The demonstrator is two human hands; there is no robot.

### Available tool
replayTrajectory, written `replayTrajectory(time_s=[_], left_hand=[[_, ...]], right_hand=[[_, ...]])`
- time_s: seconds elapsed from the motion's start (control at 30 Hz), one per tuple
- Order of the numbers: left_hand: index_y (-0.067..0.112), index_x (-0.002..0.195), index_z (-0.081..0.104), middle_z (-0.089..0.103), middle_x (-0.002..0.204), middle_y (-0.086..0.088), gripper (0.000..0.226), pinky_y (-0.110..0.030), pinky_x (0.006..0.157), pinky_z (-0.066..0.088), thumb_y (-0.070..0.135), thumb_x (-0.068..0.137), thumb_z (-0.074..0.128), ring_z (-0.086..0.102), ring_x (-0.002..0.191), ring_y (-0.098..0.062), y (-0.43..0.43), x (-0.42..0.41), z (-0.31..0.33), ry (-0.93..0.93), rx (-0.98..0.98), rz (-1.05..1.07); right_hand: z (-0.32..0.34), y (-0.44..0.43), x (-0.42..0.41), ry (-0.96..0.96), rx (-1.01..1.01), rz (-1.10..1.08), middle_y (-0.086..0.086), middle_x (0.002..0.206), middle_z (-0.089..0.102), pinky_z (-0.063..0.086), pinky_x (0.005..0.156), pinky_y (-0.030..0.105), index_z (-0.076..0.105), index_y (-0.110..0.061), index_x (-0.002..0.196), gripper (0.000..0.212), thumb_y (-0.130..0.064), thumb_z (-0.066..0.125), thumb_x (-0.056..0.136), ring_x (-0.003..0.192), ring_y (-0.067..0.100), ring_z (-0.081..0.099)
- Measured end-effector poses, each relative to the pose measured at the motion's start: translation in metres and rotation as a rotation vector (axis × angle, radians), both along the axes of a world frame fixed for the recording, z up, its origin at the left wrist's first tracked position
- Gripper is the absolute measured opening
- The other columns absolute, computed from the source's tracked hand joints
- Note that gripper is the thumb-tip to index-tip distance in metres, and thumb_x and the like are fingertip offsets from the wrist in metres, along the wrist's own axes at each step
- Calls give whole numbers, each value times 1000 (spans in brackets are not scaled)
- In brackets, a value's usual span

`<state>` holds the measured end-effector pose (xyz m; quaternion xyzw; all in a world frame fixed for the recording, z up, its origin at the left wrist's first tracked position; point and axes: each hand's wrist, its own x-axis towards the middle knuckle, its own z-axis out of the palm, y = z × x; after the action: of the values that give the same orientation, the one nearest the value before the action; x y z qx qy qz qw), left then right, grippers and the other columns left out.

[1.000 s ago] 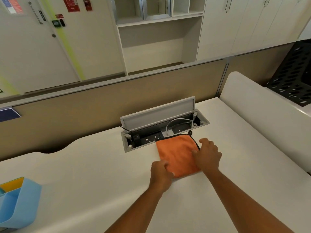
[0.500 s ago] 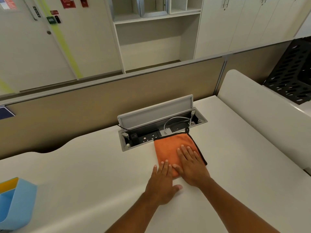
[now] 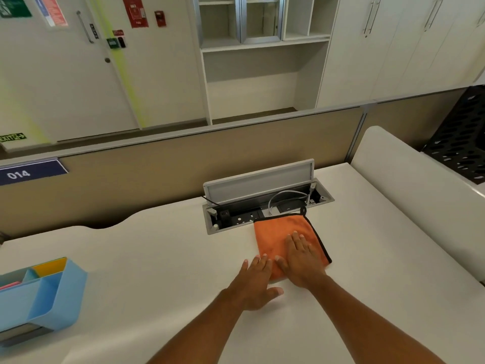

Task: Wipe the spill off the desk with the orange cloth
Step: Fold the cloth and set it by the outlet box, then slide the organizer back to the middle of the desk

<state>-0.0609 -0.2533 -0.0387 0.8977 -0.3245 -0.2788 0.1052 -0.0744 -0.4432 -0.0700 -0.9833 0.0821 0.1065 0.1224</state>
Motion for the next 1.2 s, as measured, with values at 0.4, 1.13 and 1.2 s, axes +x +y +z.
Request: replayTrajectory(time_s=[0.4,1.13,1.2], left_hand=[[30,148,51,51,155,9,49,-29,121,32,48,102,51,43,145,-12,143,-36,19,-122,-475,686],[5,139,61,67,134,-17,38,-26,82,55,17,103,56,65,122,-30,472,-36,73,-579,-687,1570],[5,143,57,62,142,-18,41,-39,94,57,15,103,55,61,130,-35,495,-35,71,-559,-676,1650]], right_hand=[[45,127,-18,-74,213,133,5,171,13,18,125,46,12,-19,162,110,-87,-3,76,157,26,15],[83,418,0,62,606,405,0,172,9,15,125,33,7,-20,163,73,-54,34,105,157,17,15],[83,438,4,115,629,406,-1,172,7,17,125,34,5,-21,163,71,-52,35,106,157,18,15]])
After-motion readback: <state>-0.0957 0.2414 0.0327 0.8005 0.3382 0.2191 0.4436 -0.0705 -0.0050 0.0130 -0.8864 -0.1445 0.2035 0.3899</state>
